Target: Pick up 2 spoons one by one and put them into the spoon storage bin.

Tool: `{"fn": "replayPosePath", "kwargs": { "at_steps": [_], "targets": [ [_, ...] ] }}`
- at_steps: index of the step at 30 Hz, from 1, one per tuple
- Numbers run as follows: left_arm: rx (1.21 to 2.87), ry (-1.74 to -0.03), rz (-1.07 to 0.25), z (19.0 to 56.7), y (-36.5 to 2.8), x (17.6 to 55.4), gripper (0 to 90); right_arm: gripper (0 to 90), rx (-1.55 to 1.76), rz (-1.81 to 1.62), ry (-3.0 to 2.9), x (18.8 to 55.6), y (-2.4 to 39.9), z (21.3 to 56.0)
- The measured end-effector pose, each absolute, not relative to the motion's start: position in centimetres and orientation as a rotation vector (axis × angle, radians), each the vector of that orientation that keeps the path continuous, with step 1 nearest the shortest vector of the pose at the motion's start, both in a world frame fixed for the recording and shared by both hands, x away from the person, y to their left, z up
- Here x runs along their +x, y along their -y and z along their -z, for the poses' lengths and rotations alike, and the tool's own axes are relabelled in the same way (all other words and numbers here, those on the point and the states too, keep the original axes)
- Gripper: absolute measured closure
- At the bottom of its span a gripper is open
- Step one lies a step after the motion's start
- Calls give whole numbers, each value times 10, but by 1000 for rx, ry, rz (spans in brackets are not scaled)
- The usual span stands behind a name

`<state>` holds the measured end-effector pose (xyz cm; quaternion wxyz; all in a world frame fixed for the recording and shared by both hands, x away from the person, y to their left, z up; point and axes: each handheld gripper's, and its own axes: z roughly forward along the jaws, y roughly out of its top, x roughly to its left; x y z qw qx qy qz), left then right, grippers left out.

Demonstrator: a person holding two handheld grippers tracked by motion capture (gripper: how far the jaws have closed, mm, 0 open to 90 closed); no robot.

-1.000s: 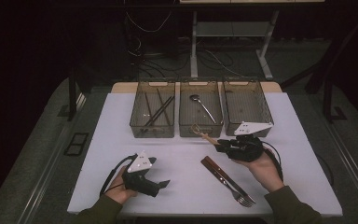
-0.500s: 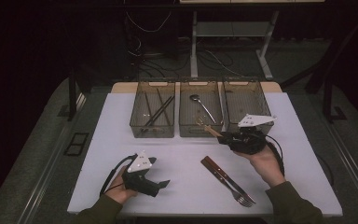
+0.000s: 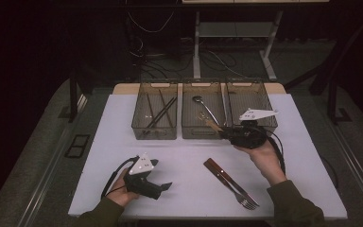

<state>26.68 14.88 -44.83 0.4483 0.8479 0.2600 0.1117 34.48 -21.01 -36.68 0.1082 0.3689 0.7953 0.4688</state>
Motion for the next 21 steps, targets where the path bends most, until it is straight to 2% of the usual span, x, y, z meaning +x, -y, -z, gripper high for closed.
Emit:
{"fn": "replayPosePath", "kwargs": {
  "at_steps": [21],
  "targets": [
    [2090,-656,-269,449,-149,268,59,738,1149,-1352,-2312,387,194,369]
  ]
}}
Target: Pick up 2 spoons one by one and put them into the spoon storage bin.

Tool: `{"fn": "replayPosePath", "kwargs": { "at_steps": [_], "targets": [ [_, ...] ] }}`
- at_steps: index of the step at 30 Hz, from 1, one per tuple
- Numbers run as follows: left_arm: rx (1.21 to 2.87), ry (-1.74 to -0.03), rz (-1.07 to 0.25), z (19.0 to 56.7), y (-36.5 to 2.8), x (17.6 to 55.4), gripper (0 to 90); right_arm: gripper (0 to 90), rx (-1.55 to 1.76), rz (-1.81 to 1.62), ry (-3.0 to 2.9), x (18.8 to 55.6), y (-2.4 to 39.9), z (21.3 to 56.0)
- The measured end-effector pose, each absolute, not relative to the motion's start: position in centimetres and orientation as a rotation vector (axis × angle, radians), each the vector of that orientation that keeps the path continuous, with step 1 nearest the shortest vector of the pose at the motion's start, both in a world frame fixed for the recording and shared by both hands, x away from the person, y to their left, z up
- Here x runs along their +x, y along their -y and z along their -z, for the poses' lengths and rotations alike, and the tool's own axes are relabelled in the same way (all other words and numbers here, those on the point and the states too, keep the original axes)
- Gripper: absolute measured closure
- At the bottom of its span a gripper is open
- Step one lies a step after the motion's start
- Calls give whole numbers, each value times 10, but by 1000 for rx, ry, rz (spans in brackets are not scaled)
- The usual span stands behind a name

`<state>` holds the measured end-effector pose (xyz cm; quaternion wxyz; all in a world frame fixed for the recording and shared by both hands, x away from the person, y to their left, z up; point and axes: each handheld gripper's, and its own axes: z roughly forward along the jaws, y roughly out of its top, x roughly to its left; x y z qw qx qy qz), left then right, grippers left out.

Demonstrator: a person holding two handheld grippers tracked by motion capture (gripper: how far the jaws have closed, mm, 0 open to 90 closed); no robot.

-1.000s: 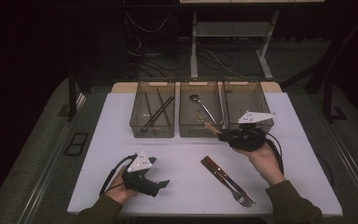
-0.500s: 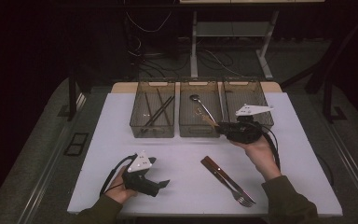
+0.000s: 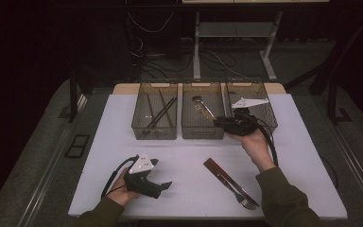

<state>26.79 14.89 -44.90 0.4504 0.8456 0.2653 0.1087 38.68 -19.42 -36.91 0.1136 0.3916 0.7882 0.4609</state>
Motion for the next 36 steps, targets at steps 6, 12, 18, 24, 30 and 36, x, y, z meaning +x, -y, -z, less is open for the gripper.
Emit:
{"fn": "replayPosePath", "kwargs": {
  "at_steps": [6,12,18,24,30,36],
  "targets": [
    [2084,-659,-275,449,-149,267,59,738,1181,-1286,-2320,404,185,370],
    [2086,-646,-278,448,-148,267,59,737,1211,-1206,-2330,423,178,372],
    [2097,-634,-281,447,-148,267,59,738,1252,-1121,-2350,438,172,379],
    [2095,-630,-280,447,-148,267,59,737,1282,-1061,-2375,449,165,387],
    [2095,-627,-279,447,-148,267,59,735,1281,-999,-2394,456,156,391],
    [2093,-624,-277,446,-148,266,59,716,1302,-983,-2378,459,157,394]
  ]
}}
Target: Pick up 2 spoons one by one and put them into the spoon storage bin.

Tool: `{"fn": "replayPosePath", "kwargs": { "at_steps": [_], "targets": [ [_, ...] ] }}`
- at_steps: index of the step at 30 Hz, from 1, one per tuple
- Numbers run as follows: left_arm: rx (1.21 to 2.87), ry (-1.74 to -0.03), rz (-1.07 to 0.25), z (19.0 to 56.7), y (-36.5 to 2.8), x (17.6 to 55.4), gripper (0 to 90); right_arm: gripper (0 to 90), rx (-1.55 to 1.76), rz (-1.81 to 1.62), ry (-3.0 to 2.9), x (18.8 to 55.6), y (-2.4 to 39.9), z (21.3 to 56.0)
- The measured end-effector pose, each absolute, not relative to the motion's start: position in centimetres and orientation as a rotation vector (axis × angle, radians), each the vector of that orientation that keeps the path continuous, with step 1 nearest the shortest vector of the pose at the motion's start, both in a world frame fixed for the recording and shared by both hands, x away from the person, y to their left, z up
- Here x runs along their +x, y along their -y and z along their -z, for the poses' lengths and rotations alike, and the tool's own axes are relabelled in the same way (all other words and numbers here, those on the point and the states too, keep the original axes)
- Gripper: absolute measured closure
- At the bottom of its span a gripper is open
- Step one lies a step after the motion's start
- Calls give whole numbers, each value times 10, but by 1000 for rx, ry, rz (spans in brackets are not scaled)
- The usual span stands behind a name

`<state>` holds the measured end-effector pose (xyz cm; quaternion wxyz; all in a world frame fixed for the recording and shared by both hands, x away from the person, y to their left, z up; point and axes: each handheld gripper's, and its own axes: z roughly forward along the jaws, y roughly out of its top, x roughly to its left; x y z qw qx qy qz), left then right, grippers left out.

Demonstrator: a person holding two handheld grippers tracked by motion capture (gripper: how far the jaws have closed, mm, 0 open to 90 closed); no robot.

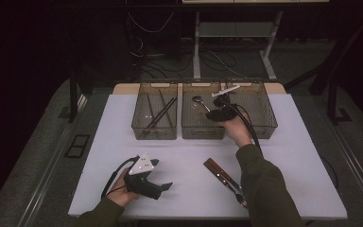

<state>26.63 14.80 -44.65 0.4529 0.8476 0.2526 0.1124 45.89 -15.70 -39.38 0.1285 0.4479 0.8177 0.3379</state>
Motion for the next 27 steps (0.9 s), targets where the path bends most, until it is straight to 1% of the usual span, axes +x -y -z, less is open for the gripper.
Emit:
{"fn": "replayPosePath", "kwargs": {
  "at_steps": [11,16,19,23,27],
  "targets": [
    [2086,-628,-277,447,-147,266,59,518,1302,-1092,-2408,454,163,385],
    [2097,-624,-279,446,-148,266,59,424,1264,-1152,-2435,445,168,380],
    [2093,-628,-276,447,-148,267,59,384,1229,-1169,-2433,437,171,375],
    [2090,-633,-273,447,-148,266,59,362,1194,-1208,-2428,423,176,368],
    [2091,-637,-273,447,-148,266,59,362,1140,-1273,-2424,409,182,362]
  ]
}}
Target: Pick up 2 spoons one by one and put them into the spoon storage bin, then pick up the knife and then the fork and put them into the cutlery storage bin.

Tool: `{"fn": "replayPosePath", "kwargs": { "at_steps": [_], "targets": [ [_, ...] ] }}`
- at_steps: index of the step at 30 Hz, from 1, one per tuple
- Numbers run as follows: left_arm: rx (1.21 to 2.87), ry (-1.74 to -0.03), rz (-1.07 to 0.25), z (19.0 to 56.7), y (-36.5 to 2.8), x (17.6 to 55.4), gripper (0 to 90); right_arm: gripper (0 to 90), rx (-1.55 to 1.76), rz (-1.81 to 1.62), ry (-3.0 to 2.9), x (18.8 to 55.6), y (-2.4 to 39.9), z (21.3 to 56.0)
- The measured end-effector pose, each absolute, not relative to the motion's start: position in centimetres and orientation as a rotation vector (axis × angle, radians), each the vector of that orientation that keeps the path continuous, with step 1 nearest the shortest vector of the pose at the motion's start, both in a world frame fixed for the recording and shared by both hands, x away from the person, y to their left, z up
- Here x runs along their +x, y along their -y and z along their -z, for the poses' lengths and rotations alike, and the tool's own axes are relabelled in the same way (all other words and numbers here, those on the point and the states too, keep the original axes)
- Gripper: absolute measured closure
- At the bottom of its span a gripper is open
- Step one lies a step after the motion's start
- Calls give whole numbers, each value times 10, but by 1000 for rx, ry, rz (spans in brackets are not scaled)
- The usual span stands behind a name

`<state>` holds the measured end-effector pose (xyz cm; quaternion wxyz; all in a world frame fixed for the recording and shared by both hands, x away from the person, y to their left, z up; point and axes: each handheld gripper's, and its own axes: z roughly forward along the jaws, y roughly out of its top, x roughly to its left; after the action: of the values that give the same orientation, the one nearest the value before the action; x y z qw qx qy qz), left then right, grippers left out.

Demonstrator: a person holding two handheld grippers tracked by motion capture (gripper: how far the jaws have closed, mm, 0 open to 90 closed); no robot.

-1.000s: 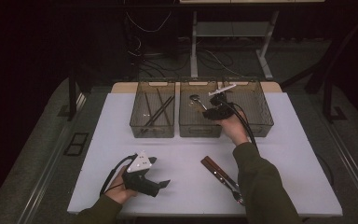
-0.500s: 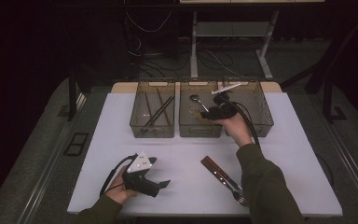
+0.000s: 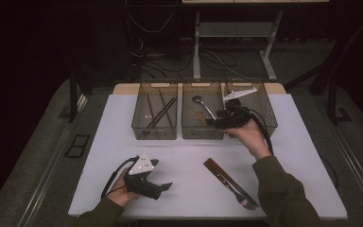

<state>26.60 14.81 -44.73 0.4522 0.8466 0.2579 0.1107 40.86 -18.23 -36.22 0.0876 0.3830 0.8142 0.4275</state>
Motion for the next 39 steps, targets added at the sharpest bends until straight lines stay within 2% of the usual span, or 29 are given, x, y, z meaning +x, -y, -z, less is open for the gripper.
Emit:
{"fn": "replayPosePath", "kwargs": {
  "at_steps": [7,12,14,21,28,30,39],
  "targets": [
    [2096,-634,-277,447,-148,266,59,406,1127,-1319,-2420,387,192,360],
    [2097,-635,-279,447,-148,266,59,505,1116,-1321,-2455,376,200,367],
    [2098,-636,-279,447,-148,266,59,518,1107,-1315,-2464,371,203,370],
    [2097,-637,-279,448,-149,267,59,716,1079,-1272,-2504,351,210,379],
    [2092,-647,-284,447,-149,265,59,867,1024,-1207,-2563,325,217,390],
    [2090,-641,-287,447,-149,266,59,894,1014,-1190,-2586,317,219,393],
    [2093,-649,-289,447,-149,265,59,898,984,-1148,-2654,282,224,403]
  ]
}}
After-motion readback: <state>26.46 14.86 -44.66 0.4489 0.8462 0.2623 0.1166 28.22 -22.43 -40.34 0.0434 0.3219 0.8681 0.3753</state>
